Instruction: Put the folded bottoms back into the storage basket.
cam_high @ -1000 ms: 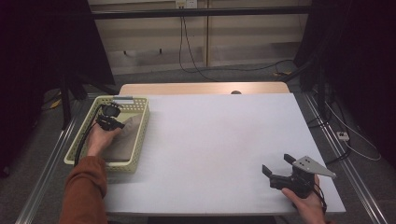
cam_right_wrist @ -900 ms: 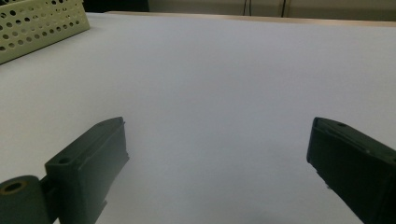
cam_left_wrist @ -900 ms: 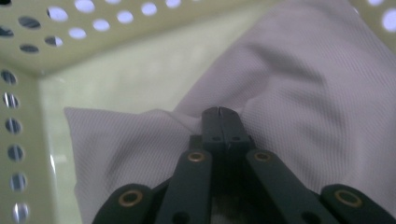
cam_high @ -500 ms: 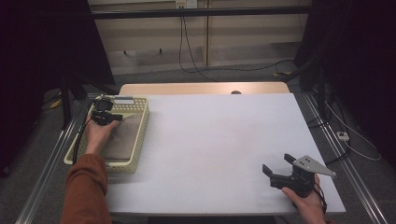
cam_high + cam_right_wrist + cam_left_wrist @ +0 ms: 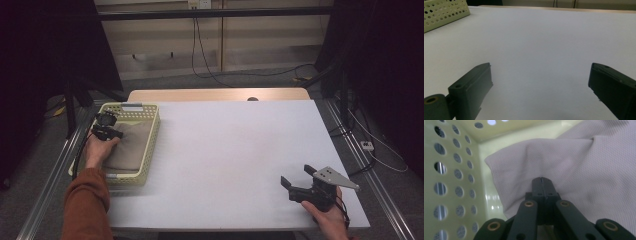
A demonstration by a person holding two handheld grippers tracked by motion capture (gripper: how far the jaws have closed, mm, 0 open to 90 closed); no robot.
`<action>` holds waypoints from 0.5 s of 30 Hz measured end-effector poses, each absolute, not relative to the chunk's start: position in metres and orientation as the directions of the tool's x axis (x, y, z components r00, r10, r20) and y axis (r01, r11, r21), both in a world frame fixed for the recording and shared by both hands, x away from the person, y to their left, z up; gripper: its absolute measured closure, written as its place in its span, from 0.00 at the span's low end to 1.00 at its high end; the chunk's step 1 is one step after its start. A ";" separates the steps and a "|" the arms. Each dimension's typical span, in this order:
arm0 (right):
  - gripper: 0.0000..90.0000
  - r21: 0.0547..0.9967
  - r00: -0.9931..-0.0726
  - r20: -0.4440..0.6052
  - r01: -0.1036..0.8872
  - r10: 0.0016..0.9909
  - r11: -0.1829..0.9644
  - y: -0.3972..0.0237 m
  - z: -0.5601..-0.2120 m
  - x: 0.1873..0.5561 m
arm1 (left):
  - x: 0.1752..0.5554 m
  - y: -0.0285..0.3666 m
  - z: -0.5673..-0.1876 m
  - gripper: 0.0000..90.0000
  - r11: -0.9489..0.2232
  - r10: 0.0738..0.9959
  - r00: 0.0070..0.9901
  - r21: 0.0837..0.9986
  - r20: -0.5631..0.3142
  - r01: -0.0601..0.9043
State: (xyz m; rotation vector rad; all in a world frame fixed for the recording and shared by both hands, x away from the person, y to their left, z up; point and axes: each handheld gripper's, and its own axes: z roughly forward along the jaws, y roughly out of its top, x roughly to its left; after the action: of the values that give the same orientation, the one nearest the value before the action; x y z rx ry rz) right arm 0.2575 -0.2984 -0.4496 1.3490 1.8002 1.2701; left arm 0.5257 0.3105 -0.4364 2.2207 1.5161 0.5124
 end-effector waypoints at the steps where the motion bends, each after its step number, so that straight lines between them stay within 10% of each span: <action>1: 0.05 0.910 -0.344 0.107 0.413 0.933 0.048 -0.299 -0.450 0.257 | 0.526 0.311 -0.436 1.00 -0.330 0.936 0.344 0.519 0.072 0.789; 15: 0.05 0.913 -0.353 0.101 0.405 0.930 0.054 -0.298 -0.449 0.257 | 0.515 0.321 -0.421 0.82 -0.238 0.950 0.313 0.640 -0.005 0.731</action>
State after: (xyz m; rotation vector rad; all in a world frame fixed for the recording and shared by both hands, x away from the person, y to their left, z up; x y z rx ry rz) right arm 0.2568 -0.2977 -0.4489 1.3349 1.8038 1.2766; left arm 0.5155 0.3208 -0.4214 2.0445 1.4816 0.5304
